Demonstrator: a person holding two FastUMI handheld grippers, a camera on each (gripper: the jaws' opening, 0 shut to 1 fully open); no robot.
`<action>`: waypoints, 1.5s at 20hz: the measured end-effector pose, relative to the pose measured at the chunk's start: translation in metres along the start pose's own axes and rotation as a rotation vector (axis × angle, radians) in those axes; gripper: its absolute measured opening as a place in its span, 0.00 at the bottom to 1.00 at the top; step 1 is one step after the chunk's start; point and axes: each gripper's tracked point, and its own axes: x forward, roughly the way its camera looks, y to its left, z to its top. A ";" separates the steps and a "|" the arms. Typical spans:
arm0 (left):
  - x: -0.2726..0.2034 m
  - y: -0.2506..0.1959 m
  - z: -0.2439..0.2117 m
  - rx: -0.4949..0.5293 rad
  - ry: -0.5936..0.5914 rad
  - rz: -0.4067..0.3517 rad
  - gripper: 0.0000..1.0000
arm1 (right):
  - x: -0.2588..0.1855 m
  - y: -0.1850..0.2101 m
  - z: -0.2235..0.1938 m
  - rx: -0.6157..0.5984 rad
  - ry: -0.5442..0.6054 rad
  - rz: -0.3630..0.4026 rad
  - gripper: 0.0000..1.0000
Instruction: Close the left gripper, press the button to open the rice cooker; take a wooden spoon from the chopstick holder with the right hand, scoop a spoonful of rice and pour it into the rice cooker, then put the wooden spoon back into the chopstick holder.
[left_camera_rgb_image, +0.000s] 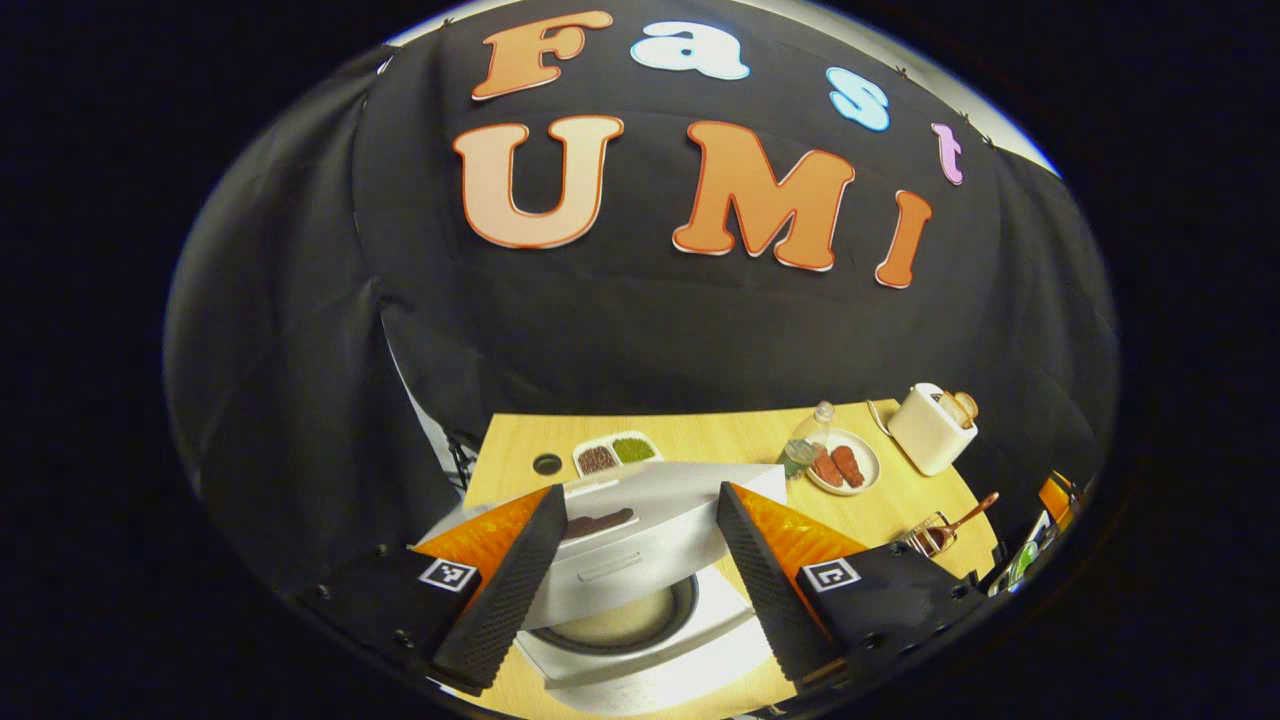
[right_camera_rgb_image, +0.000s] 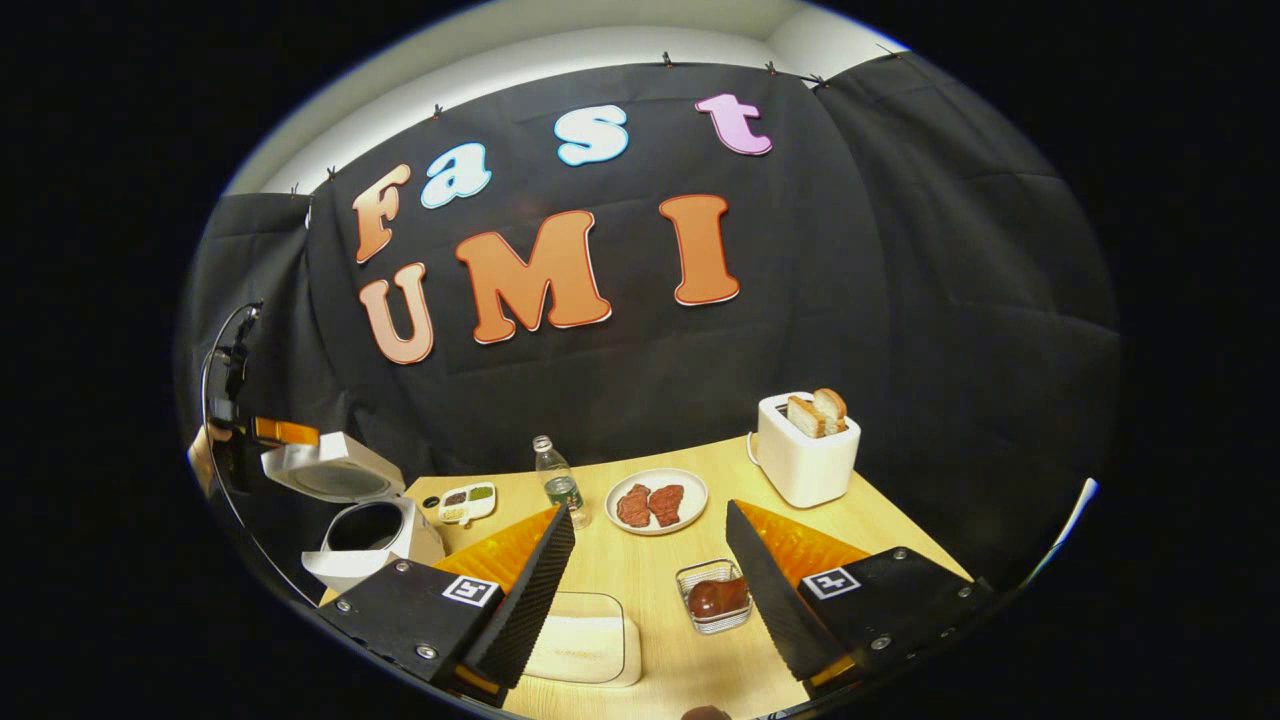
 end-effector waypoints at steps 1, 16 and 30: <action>-0.001 -0.004 -0.012 -0.004 -0.007 -0.003 1.00 | 0.001 0.004 -0.003 0.007 0.008 0.012 0.95; 0.030 0.001 -0.118 -0.084 0.016 0.092 0.99 | 0.010 0.031 -0.048 0.004 0.108 0.063 0.95; 0.029 0.004 -0.118 -0.080 0.031 0.129 0.99 | 0.002 0.021 -0.039 -0.044 0.090 0.034 0.95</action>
